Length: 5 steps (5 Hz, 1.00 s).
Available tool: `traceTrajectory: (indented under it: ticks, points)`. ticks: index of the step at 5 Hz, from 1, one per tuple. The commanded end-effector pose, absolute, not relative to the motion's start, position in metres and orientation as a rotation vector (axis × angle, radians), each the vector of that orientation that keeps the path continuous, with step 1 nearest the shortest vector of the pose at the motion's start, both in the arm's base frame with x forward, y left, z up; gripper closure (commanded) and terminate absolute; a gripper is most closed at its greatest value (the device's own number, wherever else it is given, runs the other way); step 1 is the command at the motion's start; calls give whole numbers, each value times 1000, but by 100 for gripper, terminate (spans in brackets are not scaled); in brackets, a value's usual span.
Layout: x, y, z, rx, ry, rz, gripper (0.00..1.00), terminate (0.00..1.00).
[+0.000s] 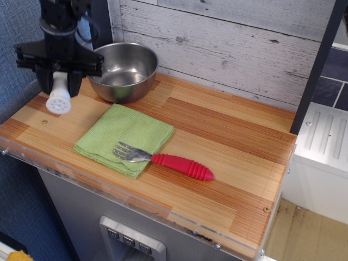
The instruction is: Place the white measuring spoon to the left of the green cloth.
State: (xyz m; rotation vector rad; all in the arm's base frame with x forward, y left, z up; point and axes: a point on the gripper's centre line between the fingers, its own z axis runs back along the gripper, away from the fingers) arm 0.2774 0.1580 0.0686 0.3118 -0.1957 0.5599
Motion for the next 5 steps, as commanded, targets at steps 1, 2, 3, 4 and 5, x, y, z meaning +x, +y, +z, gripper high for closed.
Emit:
traceTrajectory:
  ticks: [1,2,3,4,5]
  points:
    - [287,167,61,294,-207,572,100,0]
    - [288,169,46,257,-194,575,100,0]
    - [286,171,44,245,-189,603,100,0]
    - [286,169,40,224,-160,601,0,0]
    - [284,169,42,227,-140,611,0,0]
